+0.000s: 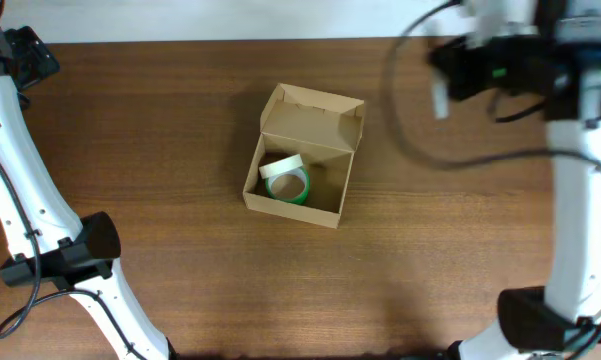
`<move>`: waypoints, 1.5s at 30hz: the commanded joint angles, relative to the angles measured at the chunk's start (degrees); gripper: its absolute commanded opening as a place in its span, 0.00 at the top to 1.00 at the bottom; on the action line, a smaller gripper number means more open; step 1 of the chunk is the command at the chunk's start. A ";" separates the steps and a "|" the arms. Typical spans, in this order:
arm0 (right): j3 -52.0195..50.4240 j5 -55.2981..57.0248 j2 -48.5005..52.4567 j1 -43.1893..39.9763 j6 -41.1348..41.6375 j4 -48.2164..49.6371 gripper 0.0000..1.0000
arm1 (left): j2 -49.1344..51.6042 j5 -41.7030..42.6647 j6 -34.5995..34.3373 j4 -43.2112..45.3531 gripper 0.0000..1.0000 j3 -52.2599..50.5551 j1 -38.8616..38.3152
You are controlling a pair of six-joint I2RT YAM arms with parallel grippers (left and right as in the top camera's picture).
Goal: Pack container
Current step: 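Carry the Sharpie into the box and lower it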
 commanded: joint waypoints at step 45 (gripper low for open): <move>-2.75 10.78 35.95 30.23 -17.99 -5.79 0.96 | -1.36 0.02 0.66 -0.02 0.00 -0.17 0.28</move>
